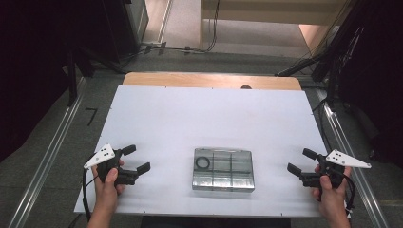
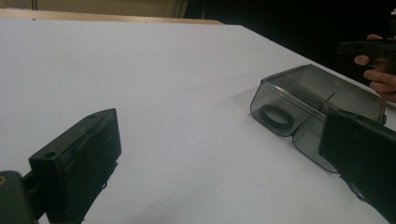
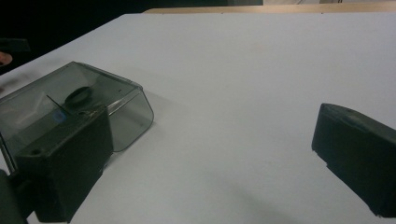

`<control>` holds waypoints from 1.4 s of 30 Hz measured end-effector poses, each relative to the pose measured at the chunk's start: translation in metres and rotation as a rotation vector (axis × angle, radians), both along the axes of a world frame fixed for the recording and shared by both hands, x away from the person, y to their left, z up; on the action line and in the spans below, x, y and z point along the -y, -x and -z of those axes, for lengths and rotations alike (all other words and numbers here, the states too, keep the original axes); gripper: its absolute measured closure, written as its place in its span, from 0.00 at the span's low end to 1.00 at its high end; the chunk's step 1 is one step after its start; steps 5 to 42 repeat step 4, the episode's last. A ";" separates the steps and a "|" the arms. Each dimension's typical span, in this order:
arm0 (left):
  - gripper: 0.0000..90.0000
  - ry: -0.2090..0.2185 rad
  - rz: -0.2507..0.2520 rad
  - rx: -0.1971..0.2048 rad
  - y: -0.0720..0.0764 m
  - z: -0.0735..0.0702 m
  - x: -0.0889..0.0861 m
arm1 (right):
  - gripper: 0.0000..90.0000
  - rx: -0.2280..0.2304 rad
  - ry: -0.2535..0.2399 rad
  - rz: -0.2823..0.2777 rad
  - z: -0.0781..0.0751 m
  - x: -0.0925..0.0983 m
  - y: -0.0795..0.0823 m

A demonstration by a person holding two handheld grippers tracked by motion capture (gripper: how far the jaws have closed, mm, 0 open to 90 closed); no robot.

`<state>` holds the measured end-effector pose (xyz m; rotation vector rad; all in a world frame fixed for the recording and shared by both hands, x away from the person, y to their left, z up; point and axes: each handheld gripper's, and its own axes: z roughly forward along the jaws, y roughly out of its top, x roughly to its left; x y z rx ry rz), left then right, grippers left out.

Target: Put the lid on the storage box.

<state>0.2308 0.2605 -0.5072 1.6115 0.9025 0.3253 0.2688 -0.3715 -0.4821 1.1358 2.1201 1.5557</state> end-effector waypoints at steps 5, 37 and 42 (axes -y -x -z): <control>0.00 -0.001 -0.001 -0.005 -0.001 0.000 0.001 | 0.00 -0.001 -0.003 0.003 -0.001 0.001 0.000; 0.00 -0.001 -0.001 -0.005 -0.001 0.000 0.001 | 0.00 -0.001 -0.003 0.003 -0.001 0.001 0.000; 0.00 -0.001 -0.001 -0.005 -0.001 0.000 0.001 | 0.00 -0.001 -0.003 0.003 -0.001 0.001 0.000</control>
